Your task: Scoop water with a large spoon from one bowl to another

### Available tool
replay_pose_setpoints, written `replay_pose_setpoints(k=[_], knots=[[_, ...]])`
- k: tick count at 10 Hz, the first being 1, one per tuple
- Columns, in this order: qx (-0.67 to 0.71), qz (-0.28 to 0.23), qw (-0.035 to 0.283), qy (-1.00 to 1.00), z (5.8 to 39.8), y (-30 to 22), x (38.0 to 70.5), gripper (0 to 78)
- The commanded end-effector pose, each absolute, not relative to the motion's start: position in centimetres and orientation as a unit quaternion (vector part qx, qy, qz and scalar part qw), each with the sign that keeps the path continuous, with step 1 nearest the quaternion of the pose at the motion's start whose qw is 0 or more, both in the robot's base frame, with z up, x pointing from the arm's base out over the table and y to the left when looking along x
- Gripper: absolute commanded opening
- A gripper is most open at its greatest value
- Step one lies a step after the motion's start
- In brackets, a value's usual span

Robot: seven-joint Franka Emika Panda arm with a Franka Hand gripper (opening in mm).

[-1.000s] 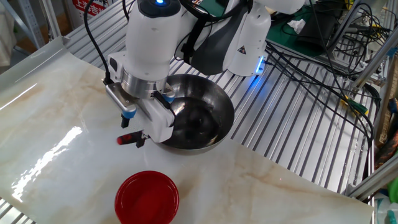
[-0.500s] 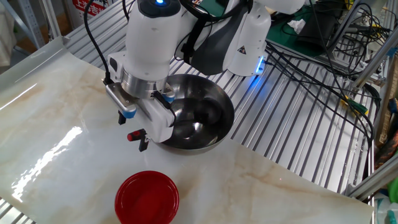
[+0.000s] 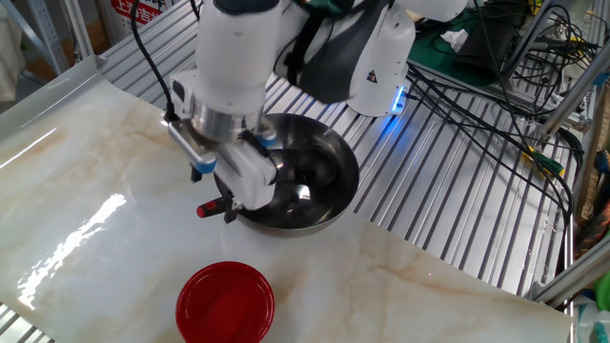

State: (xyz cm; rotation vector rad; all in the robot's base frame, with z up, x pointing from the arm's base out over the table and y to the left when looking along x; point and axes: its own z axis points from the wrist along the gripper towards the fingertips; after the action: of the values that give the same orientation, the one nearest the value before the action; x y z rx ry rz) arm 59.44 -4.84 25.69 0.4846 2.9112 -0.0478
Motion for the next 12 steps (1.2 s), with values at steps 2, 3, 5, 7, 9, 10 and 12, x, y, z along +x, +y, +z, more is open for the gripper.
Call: replay_pose_setpoints(k=[2,3,5,7,9,10,12], knots=[[0.154,-0.008,0.057,0.986,27.6,-3.9,58.3,77.4],[0.152,-0.008,0.056,0.987,27.6,-3.9,58.3,77.4],[0.145,-0.010,0.045,0.988,28.4,-3.9,58.1,77.4],[0.144,-0.008,0.039,0.989,29.2,-3.9,58.1,77.4],[0.141,-0.008,0.034,0.989,30.8,-4.1,57.9,77.4],[0.137,-0.004,0.033,0.990,31.5,-4.2,57.8,77.4],[0.132,-0.004,0.030,0.991,32.3,-4.3,57.7,77.4]])
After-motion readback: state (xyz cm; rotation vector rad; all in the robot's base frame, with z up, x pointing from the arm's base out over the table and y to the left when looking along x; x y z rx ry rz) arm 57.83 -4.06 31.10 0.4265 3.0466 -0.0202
